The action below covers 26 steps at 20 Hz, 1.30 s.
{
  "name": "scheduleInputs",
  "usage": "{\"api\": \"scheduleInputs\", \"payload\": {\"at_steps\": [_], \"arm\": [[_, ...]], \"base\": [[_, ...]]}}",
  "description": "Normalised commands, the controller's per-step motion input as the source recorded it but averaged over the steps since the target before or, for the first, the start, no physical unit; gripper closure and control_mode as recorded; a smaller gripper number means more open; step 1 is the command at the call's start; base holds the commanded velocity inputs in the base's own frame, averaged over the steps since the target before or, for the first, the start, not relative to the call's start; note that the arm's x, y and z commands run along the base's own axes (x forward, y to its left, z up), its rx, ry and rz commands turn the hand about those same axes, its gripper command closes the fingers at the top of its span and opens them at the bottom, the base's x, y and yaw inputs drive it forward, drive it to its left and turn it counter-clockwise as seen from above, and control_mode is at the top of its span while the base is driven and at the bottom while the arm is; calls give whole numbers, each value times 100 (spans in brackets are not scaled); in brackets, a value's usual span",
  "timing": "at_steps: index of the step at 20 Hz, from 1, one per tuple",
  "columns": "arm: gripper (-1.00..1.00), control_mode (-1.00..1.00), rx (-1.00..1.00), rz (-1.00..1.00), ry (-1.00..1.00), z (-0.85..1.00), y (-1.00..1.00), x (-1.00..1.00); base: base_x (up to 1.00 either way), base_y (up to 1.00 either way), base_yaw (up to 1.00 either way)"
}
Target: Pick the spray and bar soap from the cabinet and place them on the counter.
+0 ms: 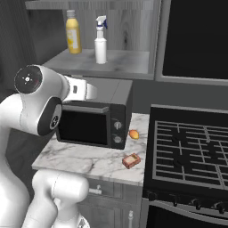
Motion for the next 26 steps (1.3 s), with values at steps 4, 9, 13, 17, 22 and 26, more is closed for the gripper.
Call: {"api": "scheduleInputs", "payload": {"at_steps": [4,9,13,17,22,26], "arm": [[-100,-100,-3,3,-2,25,13,-6],[-100,-100,-2,2,0,23,10,-2],[-100,-100,-5,0,0,11,6,0],[-100,-100,-4,-3,6,15,2,5],[-100,-100,-3,-10,6,11,0,8],[-100,-100,-2,-8,1,9,0,1]], "base": [[0,0,0],[0,0,0],[0,0,0],[0,0,0],[0,0,0],[0,0,0]]}}
